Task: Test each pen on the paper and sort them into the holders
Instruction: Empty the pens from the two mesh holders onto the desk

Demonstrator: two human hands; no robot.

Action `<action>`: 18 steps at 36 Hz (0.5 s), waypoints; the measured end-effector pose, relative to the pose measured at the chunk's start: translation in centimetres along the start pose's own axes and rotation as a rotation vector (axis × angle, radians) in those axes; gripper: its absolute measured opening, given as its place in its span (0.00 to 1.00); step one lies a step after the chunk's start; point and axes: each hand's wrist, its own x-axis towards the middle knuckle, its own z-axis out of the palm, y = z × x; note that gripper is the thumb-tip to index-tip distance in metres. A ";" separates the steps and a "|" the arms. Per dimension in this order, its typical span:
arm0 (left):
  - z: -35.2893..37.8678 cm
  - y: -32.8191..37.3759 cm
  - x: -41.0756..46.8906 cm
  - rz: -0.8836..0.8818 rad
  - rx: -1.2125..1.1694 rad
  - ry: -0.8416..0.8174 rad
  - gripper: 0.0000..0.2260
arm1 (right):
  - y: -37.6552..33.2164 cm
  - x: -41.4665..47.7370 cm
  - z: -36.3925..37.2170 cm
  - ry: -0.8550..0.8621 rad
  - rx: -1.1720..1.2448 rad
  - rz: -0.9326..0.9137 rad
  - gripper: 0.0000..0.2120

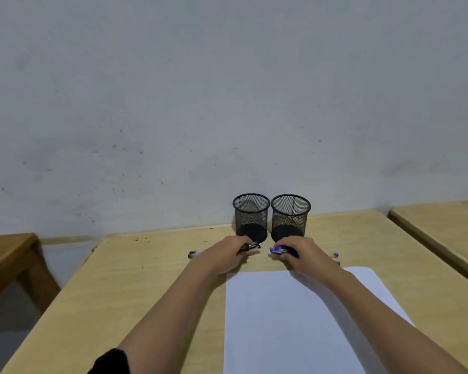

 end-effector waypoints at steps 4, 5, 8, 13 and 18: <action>0.7 -0.4 0.5 0.023 -0.021 0.057 0.13 | 0.7 0.3 0.7 -0.015 -0.041 -0.019 0.10; 0.8 -0.4 0.5 0.035 -0.019 0.071 0.13 | 0.8 0.4 0.8 -0.013 -0.042 -0.023 0.10; 1.2 -0.8 0.7 0.052 -0.017 0.100 0.11 | 1.0 0.5 1.0 0.005 -0.043 -0.036 0.10; 1.2 -0.9 0.8 0.048 -0.002 0.140 0.13 | 1.4 0.7 1.3 0.037 -0.045 -0.031 0.12; 1.3 -1.0 0.7 0.045 0.012 0.159 0.15 | 1.6 0.7 1.3 0.057 -0.052 0.001 0.15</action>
